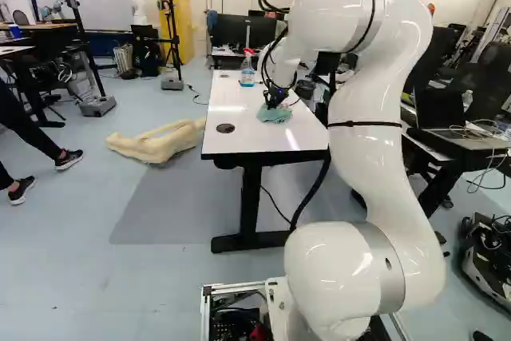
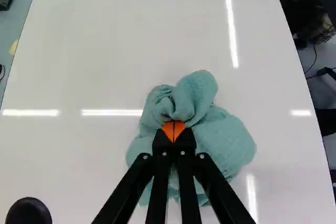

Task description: Clean the table with the green towel

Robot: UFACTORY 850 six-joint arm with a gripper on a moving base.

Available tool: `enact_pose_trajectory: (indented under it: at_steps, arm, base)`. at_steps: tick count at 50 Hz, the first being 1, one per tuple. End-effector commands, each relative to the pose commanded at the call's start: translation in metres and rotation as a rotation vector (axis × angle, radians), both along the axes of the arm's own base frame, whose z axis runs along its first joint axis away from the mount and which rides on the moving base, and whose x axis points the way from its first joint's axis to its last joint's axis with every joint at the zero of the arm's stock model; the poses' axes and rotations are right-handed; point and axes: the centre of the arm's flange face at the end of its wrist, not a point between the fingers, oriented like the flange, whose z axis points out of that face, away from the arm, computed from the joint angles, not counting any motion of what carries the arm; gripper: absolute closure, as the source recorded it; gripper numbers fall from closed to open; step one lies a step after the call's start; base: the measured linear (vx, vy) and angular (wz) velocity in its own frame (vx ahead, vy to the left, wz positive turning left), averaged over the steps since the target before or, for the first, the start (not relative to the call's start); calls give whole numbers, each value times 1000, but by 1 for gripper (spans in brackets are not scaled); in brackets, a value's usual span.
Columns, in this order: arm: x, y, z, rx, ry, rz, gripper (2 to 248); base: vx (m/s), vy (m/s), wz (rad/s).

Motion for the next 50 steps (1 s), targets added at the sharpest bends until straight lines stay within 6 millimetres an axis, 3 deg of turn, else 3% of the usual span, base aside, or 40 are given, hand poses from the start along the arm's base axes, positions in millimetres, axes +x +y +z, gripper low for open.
enact_pose_trajectory:
  at_steps: [25, 50]
  arm:
    - [-42, 4, 3, 1, 34, 4, 230]
    - [-87, -10, 6, 4, 64, -24, 230]
  base:
    - [0, 0, 0]
    - [0, 0, 0]
